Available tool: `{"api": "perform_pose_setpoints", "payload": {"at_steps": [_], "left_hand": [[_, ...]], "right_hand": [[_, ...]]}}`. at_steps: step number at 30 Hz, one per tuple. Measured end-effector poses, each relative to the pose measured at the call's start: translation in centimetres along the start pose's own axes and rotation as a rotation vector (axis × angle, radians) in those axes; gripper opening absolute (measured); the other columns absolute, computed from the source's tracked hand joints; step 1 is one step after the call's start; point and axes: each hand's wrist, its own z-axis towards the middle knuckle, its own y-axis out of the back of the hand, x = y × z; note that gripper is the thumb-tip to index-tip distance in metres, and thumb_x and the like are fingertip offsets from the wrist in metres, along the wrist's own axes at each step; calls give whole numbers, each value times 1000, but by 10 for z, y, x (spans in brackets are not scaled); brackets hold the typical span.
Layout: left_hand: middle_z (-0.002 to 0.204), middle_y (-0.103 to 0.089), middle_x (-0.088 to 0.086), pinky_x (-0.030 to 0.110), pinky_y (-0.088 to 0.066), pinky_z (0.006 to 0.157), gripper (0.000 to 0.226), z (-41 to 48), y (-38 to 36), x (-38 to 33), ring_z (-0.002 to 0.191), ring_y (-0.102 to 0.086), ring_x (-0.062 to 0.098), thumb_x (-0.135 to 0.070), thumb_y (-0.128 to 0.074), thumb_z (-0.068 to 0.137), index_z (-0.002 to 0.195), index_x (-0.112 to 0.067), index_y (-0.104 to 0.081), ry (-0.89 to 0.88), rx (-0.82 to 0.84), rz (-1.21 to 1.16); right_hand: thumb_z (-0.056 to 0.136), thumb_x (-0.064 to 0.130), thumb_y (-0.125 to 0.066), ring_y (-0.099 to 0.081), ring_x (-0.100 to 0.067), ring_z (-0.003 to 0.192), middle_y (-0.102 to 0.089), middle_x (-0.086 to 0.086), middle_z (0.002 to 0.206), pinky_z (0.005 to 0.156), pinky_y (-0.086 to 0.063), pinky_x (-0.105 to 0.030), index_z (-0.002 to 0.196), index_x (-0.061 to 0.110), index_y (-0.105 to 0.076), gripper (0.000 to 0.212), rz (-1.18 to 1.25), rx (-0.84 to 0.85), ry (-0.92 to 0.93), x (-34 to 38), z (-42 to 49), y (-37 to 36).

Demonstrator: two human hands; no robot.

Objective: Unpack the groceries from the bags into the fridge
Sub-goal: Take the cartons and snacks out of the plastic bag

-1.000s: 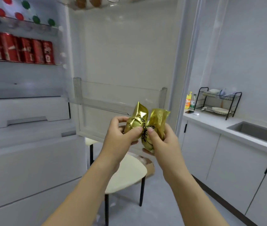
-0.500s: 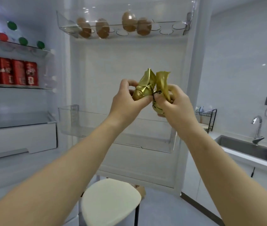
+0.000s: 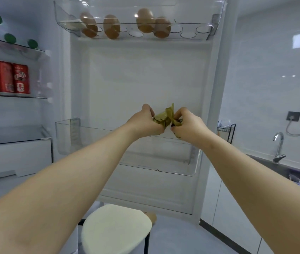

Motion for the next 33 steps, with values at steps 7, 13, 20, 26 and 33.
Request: {"api": "perform_pose_setpoints", "payload": {"at_steps": [7, 13, 20, 26, 33], "left_hand": [[88, -59, 5, 34, -52, 84, 51, 2, 6, -4, 75, -59, 16, -27, -71, 77, 116, -12, -41, 213, 282, 269], [94, -63, 7, 35, -52, 85, 22, 9, 3, -10, 80, -64, 20, -24, -72, 78, 93, -13, -60, 318, 446, 300], [99, -62, 9, 38, -53, 88, 31, 18, -4, -10, 92, -62, 25, -22, -72, 79, 103, -8, -58, 358, 541, 428], [111, -63, 13, 35, -56, 81, 40, 23, -11, -8, 103, -63, 26, -20, -73, 78, 111, -3, -60, 265, 456, 331], [117, -58, 15, 35, -56, 78, 29, 21, -7, -6, 100, -64, 30, -14, -70, 82, 106, -7, -55, 256, 472, 175]], "right_hand": [[86, 8, -55, -39, -15, 62, -40, -5, 80, 47, -34, -24, 99, 9, -37, 21, -309, 297, -132, 18, 0, 0], [88, 16, -59, -42, -16, 62, -41, -3, 72, 48, -34, -24, 81, 8, -43, 20, -591, 357, -144, 18, 11, -5], [88, 26, -63, -58, -25, 74, -53, -6, 82, 70, -48, -31, 82, 8, -56, 20, -732, 565, -213, 25, 12, -6], [89, 23, -62, -54, -34, 114, -50, -16, 128, 96, -47, -40, 129, 2, -47, 48, -695, 571, -258, 18, 15, -6], [90, 21, -59, -57, -32, 109, -52, -17, 123, 98, -46, -40, 123, 0, -52, 40, -635, 593, -309, 19, 15, -10]]}}
